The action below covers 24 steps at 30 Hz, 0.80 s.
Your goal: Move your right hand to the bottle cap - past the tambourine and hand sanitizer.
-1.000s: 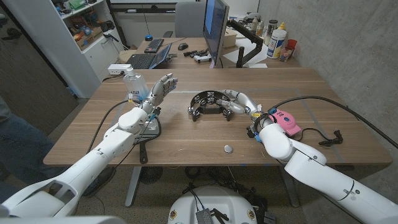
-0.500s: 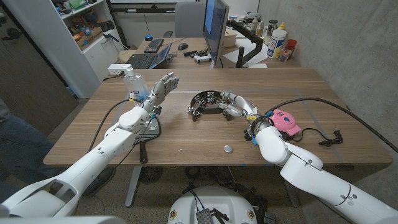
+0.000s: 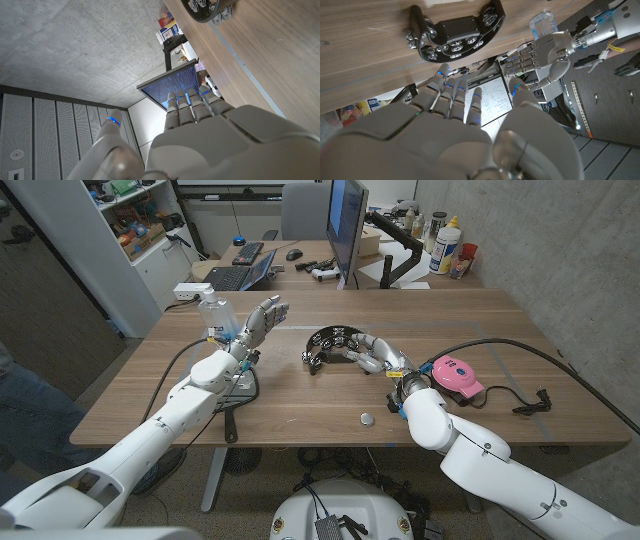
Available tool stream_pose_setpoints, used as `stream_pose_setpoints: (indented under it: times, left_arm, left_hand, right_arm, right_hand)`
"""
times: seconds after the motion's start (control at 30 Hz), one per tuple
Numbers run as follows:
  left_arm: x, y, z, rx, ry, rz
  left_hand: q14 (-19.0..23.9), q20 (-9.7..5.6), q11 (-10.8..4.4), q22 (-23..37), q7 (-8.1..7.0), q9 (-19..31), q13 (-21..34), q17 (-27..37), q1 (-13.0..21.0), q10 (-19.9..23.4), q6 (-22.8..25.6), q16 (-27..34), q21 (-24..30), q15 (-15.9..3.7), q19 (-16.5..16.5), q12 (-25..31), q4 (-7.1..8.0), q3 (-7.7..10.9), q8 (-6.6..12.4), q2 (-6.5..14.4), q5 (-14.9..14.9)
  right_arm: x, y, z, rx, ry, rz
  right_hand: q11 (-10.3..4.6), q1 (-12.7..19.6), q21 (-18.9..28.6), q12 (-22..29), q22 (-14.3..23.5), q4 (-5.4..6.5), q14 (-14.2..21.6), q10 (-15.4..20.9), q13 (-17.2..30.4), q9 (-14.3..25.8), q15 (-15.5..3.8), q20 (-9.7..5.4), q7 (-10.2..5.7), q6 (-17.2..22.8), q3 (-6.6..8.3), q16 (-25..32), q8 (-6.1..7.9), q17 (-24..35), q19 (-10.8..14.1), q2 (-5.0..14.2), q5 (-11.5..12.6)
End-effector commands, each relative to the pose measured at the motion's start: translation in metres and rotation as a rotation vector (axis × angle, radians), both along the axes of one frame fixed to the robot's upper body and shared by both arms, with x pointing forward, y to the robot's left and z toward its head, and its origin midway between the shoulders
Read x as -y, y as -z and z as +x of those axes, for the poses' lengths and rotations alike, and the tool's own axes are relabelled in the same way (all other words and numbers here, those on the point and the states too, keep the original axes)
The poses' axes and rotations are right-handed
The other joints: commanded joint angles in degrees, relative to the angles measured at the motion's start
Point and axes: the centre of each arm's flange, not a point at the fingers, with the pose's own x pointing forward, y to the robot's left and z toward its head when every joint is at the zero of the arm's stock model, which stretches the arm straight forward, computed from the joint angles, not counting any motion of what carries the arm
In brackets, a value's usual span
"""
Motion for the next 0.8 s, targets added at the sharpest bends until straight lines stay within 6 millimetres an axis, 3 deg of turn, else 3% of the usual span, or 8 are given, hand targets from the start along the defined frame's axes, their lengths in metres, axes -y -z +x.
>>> stream_pose_setpoints:
  times: [0.03,0.8]
  left_arm:
    - [0.002,-0.002,-0.001,0.004,0.017,0.008]
    - [0.0,-0.005,0.0,0.005,0.038,0.028]
  left_hand:
    - [-0.3,-1.91,0.04,0.3,-0.24,0.2,0.1,0.2,0.0,-0.3,0.4,0.2,-0.1,0.06,0.2,0.1,-0.1,-0.19,0.04,0.6,0.5]
    - [-0.5,-1.15,0.08,0.3,-0.4,0.2,0.1,0.2,0.0,-0.6,0.0,0.2,-0.6,0.24,-0.2,0.1,-0.06,-0.52,-0.07,0.7,0.6]
  right_arm:
    - [-0.014,0.005,-0.008,-0.044,0.088,-0.021]
    - [-0.039,0.01,-0.014,-0.074,0.16,-0.042]
  right_hand:
    - [-0.22,0.8,-0.3,-0.4,0.0,0.25,-0.1,0.4,0.3,0.3,0.04,0.38,0.02,0.5,0.22,-0.1,0.13,0.2,0.1,-0.1,0.3]
    - [-0.24,1.3,-1.0,-0.3,0.1,0.31,0.1,0.7,0.3,0.3,0.2,0.81,0.18,1.0,0.44,-0.1,0.17,0.2,0.1,-0.12,0.6]
